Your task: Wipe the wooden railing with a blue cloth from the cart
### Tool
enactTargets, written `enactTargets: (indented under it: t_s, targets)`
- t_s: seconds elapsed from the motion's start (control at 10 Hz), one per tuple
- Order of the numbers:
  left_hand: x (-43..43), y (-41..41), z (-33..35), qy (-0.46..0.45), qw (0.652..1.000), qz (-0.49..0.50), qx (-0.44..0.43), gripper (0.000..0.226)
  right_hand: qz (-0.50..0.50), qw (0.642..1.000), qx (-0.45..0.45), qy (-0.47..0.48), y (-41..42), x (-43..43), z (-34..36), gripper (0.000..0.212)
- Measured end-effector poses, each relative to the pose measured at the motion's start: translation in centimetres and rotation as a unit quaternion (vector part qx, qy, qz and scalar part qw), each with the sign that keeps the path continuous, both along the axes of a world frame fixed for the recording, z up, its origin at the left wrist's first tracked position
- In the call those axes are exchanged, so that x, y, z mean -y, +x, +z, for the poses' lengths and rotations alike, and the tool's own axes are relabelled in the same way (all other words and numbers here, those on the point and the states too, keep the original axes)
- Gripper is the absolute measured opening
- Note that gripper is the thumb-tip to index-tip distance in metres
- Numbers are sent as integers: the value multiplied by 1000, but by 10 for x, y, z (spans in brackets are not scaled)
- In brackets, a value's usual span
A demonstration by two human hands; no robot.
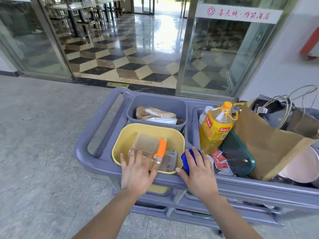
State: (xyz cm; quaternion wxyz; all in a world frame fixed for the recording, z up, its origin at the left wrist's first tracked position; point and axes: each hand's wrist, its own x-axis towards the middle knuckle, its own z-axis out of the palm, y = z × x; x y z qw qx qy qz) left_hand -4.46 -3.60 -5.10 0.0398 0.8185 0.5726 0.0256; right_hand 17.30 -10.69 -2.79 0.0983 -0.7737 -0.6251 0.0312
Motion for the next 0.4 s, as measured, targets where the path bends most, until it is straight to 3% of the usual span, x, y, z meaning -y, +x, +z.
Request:
enactTargets:
  t_s: [0.2,0.4]
  targets:
    - [0,0,0,-6,1000,5,3,64,-5,1000,-25,16,1,2,4,72]
    - [-2,-3,3,-14,1000,9,16,74,-15,986,-90,138,7,32,4,57]
